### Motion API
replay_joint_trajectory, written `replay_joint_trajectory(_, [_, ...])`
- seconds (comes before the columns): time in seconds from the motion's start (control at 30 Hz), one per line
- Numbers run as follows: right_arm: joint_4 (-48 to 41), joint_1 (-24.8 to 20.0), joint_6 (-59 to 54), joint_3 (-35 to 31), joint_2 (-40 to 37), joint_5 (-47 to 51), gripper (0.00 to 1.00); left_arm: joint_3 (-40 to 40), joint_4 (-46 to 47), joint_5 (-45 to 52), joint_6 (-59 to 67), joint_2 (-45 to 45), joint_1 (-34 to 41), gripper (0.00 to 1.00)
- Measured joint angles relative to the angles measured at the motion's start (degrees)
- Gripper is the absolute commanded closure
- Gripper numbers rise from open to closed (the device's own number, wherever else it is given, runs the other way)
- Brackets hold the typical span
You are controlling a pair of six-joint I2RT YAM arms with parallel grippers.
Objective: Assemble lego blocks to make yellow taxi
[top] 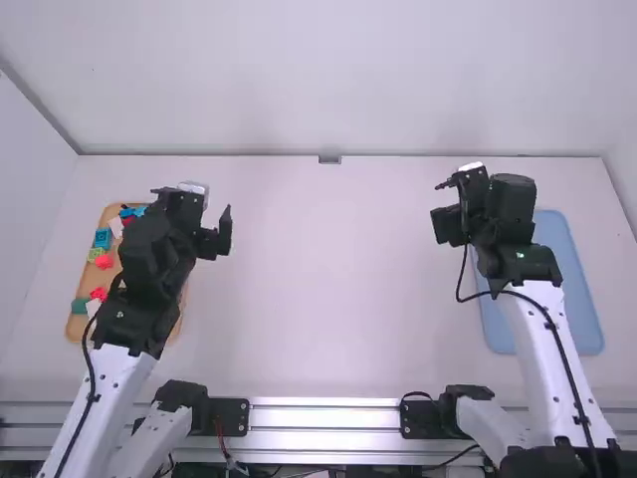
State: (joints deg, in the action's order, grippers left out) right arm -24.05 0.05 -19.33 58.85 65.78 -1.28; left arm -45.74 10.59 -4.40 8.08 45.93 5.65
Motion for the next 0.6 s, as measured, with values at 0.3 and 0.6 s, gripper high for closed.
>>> replay_joint_trajectory(0.3, [7.28,-0.07,6.47,-8.13,-7.1,0.87,0.24,8.79,-8.24,3.23,-6.08,-7.74,-5.44,0.25])
replay_joint_trajectory(0.6, [17.7,-0.07,15.52,-18.16,-17.75,1.05,0.43,19.76,-10.4,3.8,-7.67,-19.23,-5.42,0.46])
